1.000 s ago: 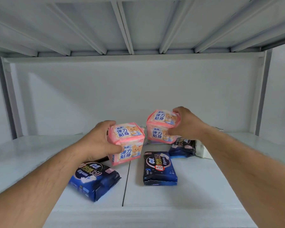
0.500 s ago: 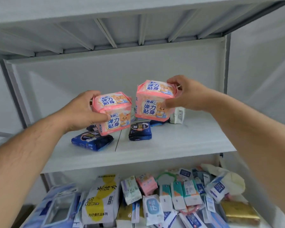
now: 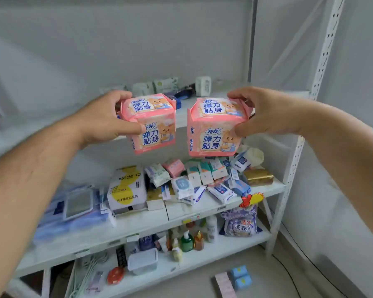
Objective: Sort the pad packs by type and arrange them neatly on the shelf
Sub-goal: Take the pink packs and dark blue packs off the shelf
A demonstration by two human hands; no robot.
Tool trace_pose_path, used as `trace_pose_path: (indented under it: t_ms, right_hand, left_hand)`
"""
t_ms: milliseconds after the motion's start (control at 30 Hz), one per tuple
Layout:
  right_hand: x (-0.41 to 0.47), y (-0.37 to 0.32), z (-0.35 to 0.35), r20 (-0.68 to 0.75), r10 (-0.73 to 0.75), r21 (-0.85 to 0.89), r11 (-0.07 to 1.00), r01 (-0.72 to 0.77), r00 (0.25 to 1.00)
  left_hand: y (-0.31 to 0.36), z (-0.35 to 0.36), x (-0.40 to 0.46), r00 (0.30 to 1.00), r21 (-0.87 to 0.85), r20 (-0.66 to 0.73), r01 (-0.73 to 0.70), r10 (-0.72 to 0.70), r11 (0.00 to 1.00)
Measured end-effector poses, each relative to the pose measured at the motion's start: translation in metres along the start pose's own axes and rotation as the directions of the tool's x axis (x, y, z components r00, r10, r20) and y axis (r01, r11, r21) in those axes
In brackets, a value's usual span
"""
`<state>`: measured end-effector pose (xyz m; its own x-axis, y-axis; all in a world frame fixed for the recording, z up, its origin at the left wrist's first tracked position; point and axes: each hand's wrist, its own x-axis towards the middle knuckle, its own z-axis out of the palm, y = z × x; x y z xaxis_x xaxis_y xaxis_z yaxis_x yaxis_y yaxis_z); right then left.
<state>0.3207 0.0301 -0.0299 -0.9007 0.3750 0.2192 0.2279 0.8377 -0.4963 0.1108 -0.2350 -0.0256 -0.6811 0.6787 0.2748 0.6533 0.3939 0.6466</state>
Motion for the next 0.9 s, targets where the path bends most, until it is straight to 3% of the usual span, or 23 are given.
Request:
trace_pose_path:
  t_ms: [200, 367, 500, 667, 900]
  right_hand:
    - [-0.092, -0.001, 0.056, 0.193, 0.035, -0.082, 0.996, -0.019, 0.981]
    - [-0.139, 0.049, 0.124, 0.388, 0.109, -0.068, 0.994, -0.089, 0.915]
    - [-0.165, 0.103, 0.177, 0.505, 0.193, -0.112, 0.981, -0.158, 0.841]
    - [-0.191, 0.176, 0.235, 0.563, 0.261, -0.157, 0.965, -0.208, 0.784]
    - [-0.198, 0.242, 0.321, 0.628, 0.278, -0.144, 0.960, -0.242, 0.727]
  left_hand:
    - [-0.033, 0.048, -0.064, 0.986, 0.015, 0.146, 0.077, -0.078, 0.997]
    - [-0.066, 0.115, -0.105, 0.949, -0.079, 0.261, 0.204, -0.177, 0.976]
    - [-0.088, 0.187, -0.126, 0.902, 0.049, 0.326, 0.285, -0.285, 0.957]
    - [-0.122, 0.283, -0.149, 0.814, 0.195, 0.411, 0.361, -0.410, 0.912]
    - [-0.182, 0.383, -0.165, 0.724, 0.208, 0.473, 0.461, -0.501, 0.863]
